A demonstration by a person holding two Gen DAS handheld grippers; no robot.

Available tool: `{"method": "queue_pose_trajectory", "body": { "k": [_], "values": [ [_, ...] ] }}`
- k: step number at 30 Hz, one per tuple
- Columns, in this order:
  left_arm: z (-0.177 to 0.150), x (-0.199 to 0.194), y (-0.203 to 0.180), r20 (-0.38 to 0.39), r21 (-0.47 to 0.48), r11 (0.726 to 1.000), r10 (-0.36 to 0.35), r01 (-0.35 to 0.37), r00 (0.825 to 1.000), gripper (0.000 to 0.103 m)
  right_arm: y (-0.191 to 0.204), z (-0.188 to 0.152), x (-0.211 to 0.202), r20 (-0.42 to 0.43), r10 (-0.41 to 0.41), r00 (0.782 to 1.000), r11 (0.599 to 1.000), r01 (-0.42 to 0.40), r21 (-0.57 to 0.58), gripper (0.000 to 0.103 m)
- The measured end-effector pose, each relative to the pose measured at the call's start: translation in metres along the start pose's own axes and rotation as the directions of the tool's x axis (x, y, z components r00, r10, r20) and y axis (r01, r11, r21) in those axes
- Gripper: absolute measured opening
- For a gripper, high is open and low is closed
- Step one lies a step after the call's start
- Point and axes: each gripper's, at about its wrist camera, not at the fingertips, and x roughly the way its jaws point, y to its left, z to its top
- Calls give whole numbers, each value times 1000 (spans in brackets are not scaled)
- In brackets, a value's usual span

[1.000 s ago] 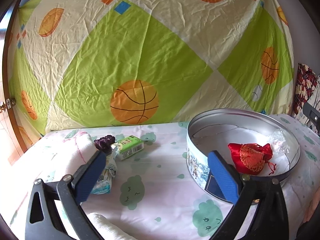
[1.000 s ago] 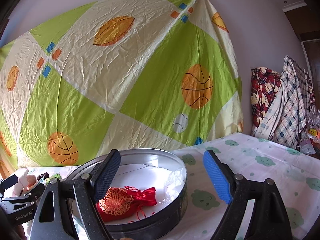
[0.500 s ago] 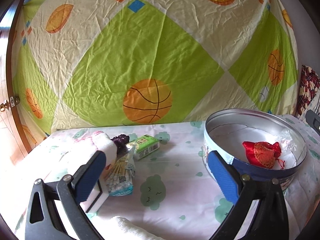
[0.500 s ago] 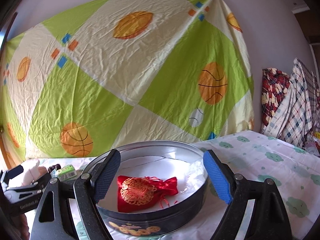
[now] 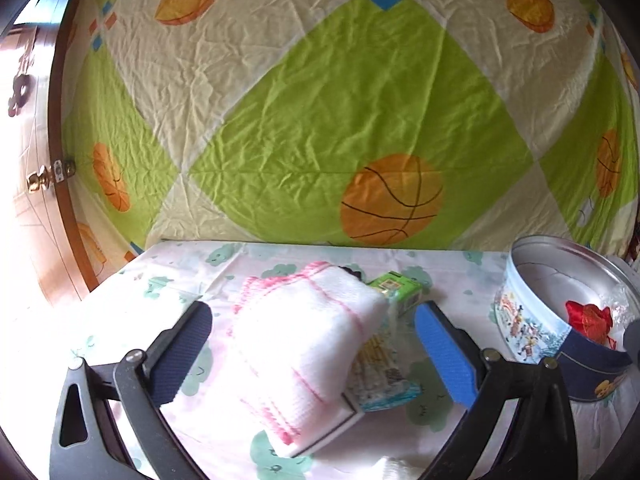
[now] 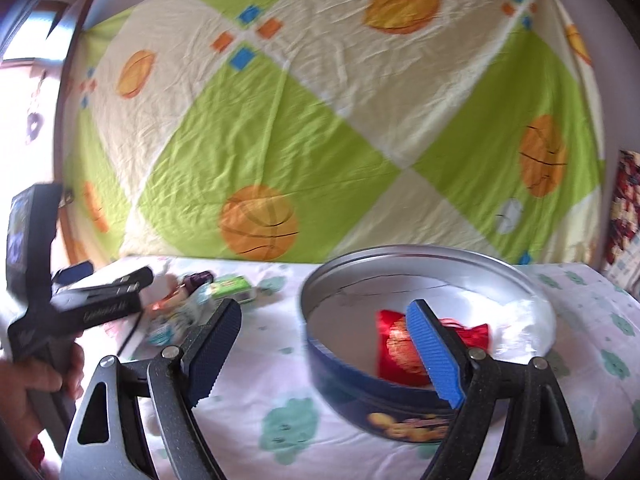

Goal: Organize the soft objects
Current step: 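Grasp the pink-edged towel with the left gripper while the right gripper grasps the rolled white cloth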

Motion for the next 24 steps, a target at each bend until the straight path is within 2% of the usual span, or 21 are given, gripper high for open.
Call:
{"method": "queue_pose_trajectory", "body": {
  "k": [3, 6, 8, 11, 12, 15, 20, 21, 22, 23, 24],
  "values": [
    [2, 8, 26, -17, -55, 998, 18, -19, 1000, 103, 24, -1, 6, -24, 78, 997, 996, -79, -44, 86],
    [4, 14, 48, -26, -90, 995, 48, -51, 998, 103, 48, -2, 17, -96, 174, 980, 981, -182, -72, 86],
    [5, 19, 60, -32, -101, 993, 60, -63, 998, 103, 64, -4, 25, -159, 245, 956, 961, -261, -87, 86],
    [6, 23, 77, -44, -119, 988, 93, -98, 995, 103, 93, -11, 38, -280, 329, 902, 919, -374, -123, 86],
    [6, 25, 83, -50, -131, 986, 96, -101, 994, 103, 101, -13, 42, -315, 335, 888, 910, -392, -138, 84],
    [7, 29, 100, -66, -168, 980, 92, -102, 994, 103, 121, -21, 55, -400, 334, 853, 887, -428, -172, 65],
    [5, 34, 111, -106, -202, 975, 71, -92, 992, 103, 139, -34, 70, -510, 324, 797, 857, -476, -199, 57],
    [5, 34, 110, -109, -201, 976, 66, -87, 992, 103, 142, -36, 71, -523, 323, 788, 850, -485, -206, 56],
    [6, 34, 109, -106, -196, 977, 62, -82, 992, 103, 146, -39, 72, -537, 315, 782, 844, -490, -217, 46],
    [6, 33, 106, -101, -189, 979, 57, -76, 993, 103, 148, -40, 72, -545, 302, 783, 843, -486, -231, 39],
    [7, 32, 103, -94, -179, 982, 50, -66, 994, 103, 149, -41, 71, -544, 292, 787, 843, -481, -242, 38]
  ]
}}
